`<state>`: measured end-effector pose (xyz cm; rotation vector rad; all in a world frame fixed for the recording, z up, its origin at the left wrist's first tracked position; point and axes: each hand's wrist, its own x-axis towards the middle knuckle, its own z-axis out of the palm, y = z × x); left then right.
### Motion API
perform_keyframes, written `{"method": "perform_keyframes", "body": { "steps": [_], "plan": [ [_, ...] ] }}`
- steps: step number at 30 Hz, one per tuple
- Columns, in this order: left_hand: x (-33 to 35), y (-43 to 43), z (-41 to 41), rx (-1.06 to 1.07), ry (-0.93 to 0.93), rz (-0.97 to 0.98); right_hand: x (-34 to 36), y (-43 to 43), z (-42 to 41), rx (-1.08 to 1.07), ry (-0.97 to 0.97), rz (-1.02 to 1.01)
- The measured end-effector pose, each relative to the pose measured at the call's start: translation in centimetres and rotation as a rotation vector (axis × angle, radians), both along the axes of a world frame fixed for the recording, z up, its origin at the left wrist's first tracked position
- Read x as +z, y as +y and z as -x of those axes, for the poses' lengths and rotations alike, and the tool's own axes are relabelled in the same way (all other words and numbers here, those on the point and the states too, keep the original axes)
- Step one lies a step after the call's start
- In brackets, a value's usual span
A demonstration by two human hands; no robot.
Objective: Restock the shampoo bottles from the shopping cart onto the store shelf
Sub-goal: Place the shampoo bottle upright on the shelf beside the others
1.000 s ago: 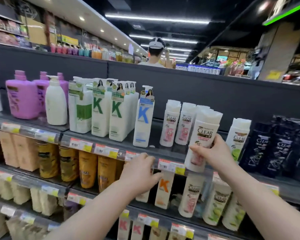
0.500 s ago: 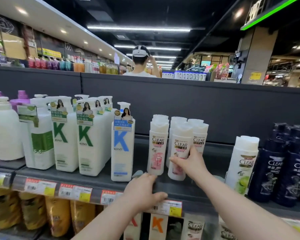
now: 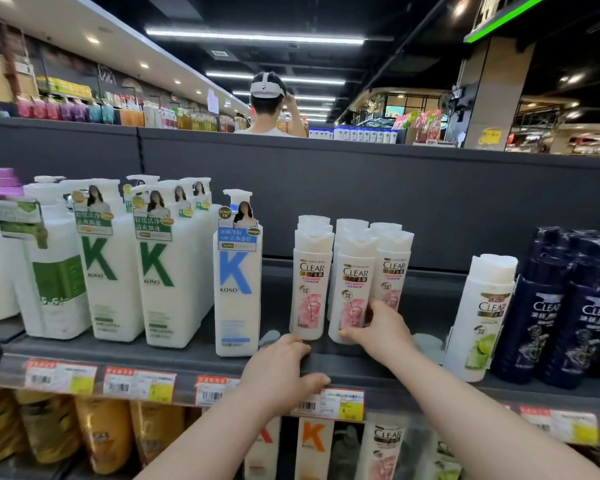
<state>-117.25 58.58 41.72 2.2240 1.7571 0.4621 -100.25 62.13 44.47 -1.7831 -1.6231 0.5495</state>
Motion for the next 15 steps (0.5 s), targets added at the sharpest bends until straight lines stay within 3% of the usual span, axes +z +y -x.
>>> {"method": "perform_keyframes", "body": {
  "steps": [15],
  "plan": [
    [0.32,-0.17,0.01,-0.018,0.008,0.015,0.07,0.17,0.49,-0.033,-0.036,0.025]
  ]
}}
